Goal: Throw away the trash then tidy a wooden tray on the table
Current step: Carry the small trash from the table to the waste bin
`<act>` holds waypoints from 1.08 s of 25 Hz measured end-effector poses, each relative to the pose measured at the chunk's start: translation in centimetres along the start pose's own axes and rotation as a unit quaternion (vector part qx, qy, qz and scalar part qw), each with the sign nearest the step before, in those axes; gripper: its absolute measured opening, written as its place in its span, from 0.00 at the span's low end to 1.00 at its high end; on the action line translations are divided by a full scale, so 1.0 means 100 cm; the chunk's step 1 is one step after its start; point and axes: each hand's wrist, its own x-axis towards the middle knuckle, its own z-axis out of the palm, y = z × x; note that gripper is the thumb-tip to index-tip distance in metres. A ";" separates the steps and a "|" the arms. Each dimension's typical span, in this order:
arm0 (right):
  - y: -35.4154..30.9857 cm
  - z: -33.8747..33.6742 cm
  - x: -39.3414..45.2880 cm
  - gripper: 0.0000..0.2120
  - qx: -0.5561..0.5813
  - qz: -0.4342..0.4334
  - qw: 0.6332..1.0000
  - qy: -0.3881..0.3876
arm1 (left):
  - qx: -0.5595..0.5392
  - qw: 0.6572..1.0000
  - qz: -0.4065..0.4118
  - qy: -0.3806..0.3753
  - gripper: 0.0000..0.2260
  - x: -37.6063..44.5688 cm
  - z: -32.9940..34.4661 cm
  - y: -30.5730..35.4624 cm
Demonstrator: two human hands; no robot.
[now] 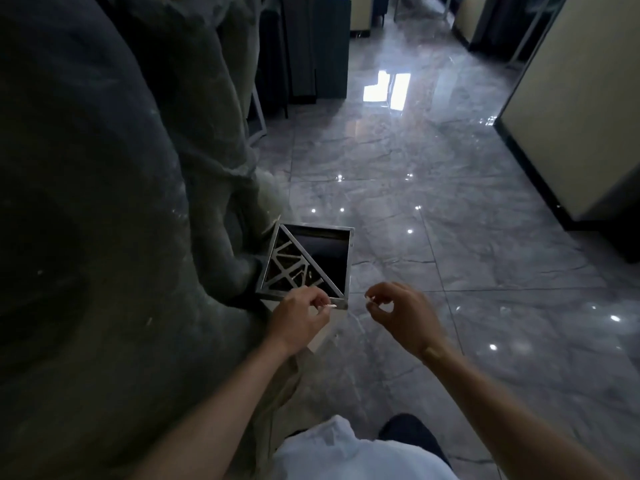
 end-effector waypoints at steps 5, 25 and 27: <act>0.022 0.006 0.065 0.07 -0.001 -0.024 0.999 -0.025 | 0.011 1.000 -0.020 0.012 0.03 0.045 0.005 -0.010; 0.100 0.031 0.314 0.06 -0.033 -0.327 0.883 -0.336 | -0.050 0.894 -0.347 0.281 0.02 0.137 0.091 0.027; 0.104 0.040 0.318 0.06 -0.038 -0.331 0.873 -0.358 | -0.054 0.882 -0.372 0.283 0.03 0.136 0.104 0.025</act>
